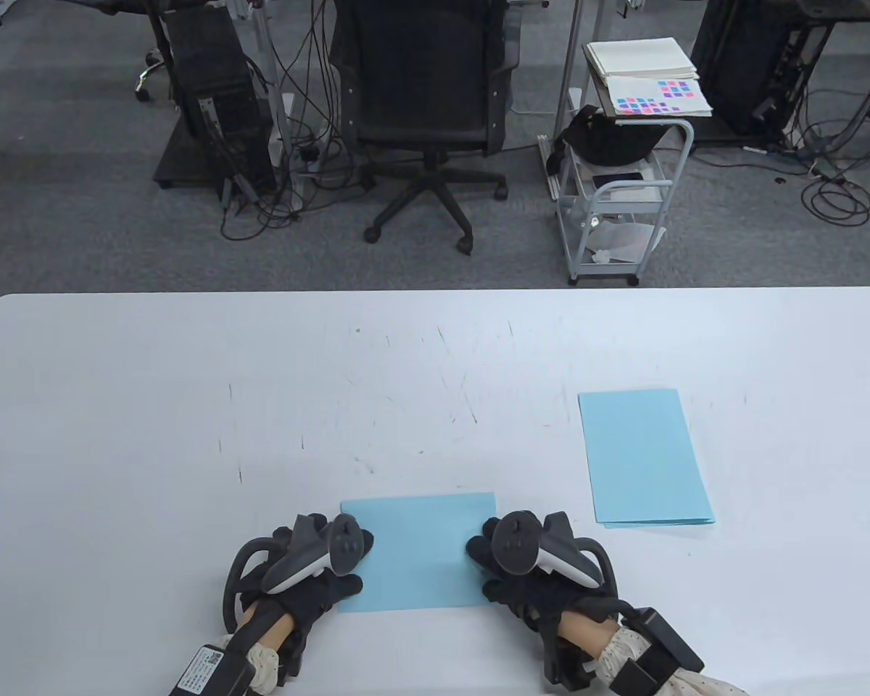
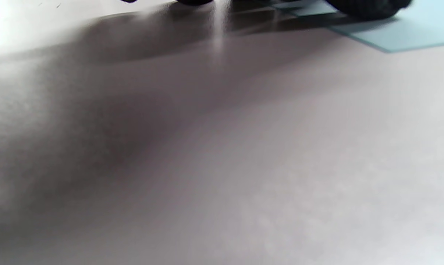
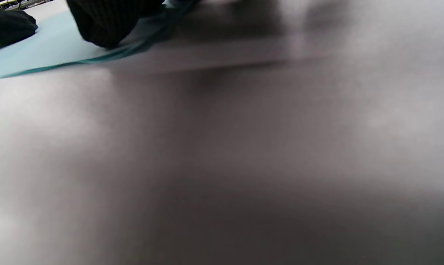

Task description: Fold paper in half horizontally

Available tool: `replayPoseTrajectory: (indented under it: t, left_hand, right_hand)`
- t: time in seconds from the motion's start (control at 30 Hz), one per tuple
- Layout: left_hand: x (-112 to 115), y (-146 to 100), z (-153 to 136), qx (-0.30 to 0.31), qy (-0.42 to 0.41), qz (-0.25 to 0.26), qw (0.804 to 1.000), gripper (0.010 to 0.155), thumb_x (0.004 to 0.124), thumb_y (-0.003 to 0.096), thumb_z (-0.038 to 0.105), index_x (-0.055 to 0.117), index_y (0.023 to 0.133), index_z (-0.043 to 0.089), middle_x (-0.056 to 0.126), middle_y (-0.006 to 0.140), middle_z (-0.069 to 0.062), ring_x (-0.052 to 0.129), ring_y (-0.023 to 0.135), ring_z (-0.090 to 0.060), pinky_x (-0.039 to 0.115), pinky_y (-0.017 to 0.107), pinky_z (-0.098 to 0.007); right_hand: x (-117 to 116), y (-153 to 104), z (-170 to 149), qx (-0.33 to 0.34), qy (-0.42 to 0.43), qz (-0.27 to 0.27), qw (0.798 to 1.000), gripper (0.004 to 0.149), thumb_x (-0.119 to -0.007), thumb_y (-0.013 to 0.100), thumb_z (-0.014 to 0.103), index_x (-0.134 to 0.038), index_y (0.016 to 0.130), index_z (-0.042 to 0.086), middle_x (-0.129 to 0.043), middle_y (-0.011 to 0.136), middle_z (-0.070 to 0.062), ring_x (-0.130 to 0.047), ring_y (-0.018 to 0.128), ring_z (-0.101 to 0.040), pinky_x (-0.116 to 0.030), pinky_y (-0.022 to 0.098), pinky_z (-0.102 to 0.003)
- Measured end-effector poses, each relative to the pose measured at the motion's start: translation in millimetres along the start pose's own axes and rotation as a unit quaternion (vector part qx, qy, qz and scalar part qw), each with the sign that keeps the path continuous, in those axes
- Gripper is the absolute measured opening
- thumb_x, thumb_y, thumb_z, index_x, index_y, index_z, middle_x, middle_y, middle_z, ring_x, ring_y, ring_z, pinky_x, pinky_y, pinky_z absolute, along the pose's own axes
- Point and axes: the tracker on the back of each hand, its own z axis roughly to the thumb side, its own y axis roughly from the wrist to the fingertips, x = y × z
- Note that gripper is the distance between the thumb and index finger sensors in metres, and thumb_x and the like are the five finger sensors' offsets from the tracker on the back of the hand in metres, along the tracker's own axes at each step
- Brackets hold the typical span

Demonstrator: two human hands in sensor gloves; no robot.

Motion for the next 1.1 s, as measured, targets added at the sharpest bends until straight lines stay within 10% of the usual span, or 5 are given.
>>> replayPoseTrajectory:
  t: [0.67,1.1]
  left_hand:
    - [-69.5,16.3,80.6,0.068,0.018,0.026,0.997,0.063,0.067,0.0433,0.051,0.041,0.1,0.061,0.041,0.117,0.03,0.045,0.116,-0.006,0.041,0.09,-0.046]
    - [-47.9,39.1,109.8,0.087,0.06,-0.016,0.994,0.058,0.069,0.0433,0.05,0.052,0.097,0.06,0.049,0.114,0.033,0.051,0.112,-0.002,0.045,0.089,-0.041]
  right_hand:
    - [0.9,0.9,0.7,0.002,-0.005,0.015,1.0,0.063,-0.069,0.049,0.042,-0.037,0.104,0.046,-0.02,0.117,0.018,-0.007,0.108,-0.03,-0.008,0.072,-0.065]
    - [1.7,1.6,1.3,0.002,-0.009,0.018,1.0,0.063,-0.069,0.049,0.042,-0.037,0.103,0.046,-0.02,0.117,0.018,-0.006,0.108,-0.031,-0.008,0.072,-0.065]
